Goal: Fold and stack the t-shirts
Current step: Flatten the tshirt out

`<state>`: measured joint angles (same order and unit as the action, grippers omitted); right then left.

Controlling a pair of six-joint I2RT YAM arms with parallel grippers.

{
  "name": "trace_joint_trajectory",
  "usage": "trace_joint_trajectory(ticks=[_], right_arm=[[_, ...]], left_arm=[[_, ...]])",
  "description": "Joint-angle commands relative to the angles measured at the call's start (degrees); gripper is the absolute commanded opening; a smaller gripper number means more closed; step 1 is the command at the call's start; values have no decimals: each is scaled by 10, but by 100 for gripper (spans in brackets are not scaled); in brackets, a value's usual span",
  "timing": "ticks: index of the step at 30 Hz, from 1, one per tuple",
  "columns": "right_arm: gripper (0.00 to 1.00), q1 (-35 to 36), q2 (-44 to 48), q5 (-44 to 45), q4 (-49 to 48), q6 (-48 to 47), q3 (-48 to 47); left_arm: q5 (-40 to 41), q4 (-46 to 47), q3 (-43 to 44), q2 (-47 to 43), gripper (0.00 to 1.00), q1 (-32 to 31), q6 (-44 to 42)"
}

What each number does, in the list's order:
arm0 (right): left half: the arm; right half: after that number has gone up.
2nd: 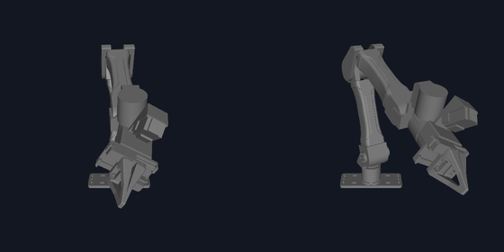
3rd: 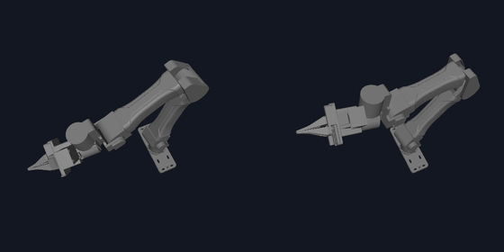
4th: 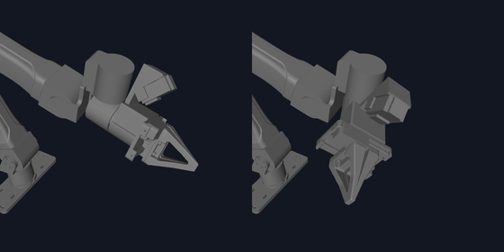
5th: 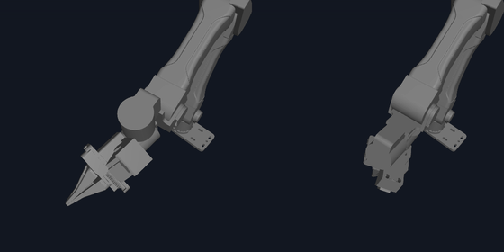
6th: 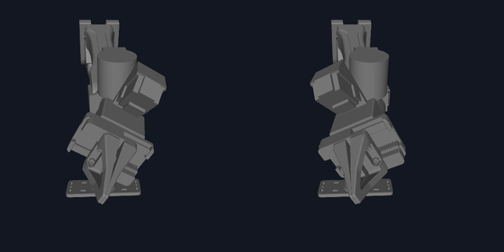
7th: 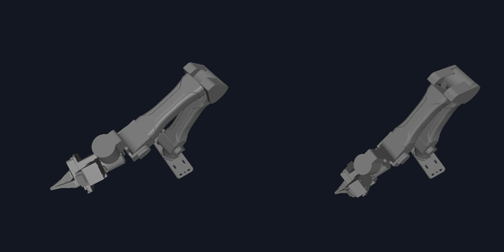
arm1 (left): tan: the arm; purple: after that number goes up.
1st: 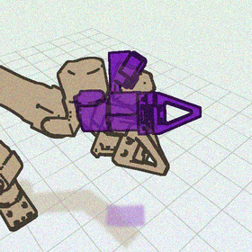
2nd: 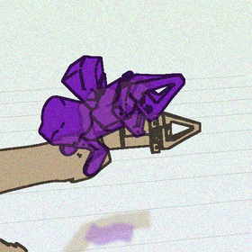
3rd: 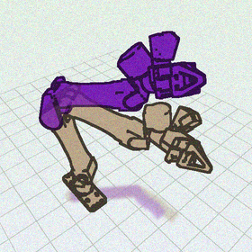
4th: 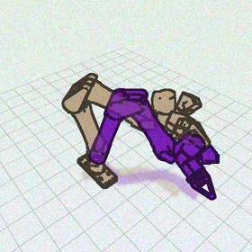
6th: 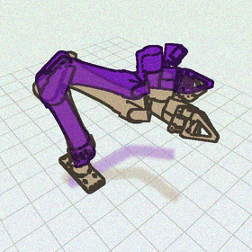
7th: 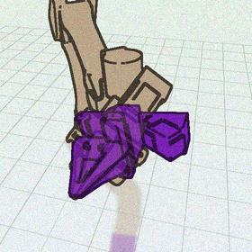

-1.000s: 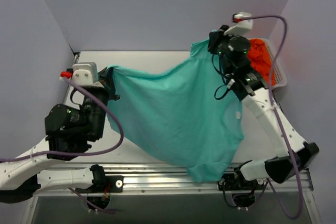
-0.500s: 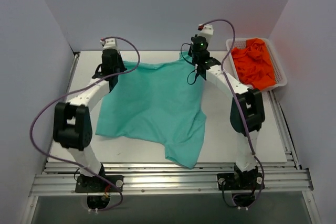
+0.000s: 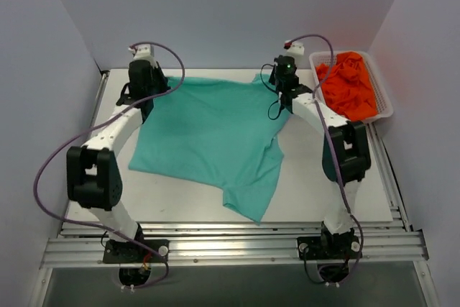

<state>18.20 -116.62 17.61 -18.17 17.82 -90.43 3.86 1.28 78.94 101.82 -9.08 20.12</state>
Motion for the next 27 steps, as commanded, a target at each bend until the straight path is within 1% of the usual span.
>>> trace_joint_trajectory(ticks=[1,2,3,4,5,6,7,9,10,12,13,14,15,16,18,21,22,25,26,27], right_arm=[[0,9,240,-40,-129,-15,68],[0,10,279,-49,-136,-20,87],[0,22,315,-54,-153,-28,105],[0,32,395,-43,-167,-52,148],[0,55,437,-36,-205,-66,173],[0,66,474,-36,-217,-79,197],[0,75,548,-47,-225,-96,228],[0,96,614,-66,-227,-108,244],[0,99,671,-98,-223,-112,248],[0,100,721,-132,-219,-111,247],[0,100,761,-162,-216,-110,241],[0,99,779,-170,-209,-109,234],[0,98,804,-185,-202,-105,225],[0,98,813,-214,-198,-102,208],[0,92,833,-240,-192,-87,192],[0,65,843,-262,-169,-67,149],[0,43,841,-261,-162,-62,138],[0,3,813,-258,-117,-45,93],[0,-3,797,-260,-99,-39,64],[0,-8,760,-262,-79,-35,47]], left_arm=[[3,35,-15,-206,2,-38,-56],[10,29,-20,-241,2,-51,-68],[18,19,-26,-271,2,-84,-82],[26,14,-33,-331,2,-99,-104],[25,12,-38,-362,2,-127,-114],[15,19,-45,-423,2,-141,-122],[5,25,-59,-449,2,-153,-135],[-12,18,-56,-521,2,-186,-141],[-17,15,-54,-542,2,-192,-142],[-72,9,-43,-592,2,-199,-140],[-89,6,-37,-606,2,-200,-134],[-120,3,-28,-619,2,-202,-133],[-134,4,-25,-640,2,-204,-127],[-147,5,-21,-650,2,-205,-122],[-180,10,-12,-672,2,-205,-109],[-197,9,2,-689,2,-204,-99],[-197,9,3,-690,2,-202,-100],[-169,6,4,-683,2,-197,-109],[-154,2,3,-674,2,-197,-111],[-126,-2,-2,-668,2,-197,-112]])
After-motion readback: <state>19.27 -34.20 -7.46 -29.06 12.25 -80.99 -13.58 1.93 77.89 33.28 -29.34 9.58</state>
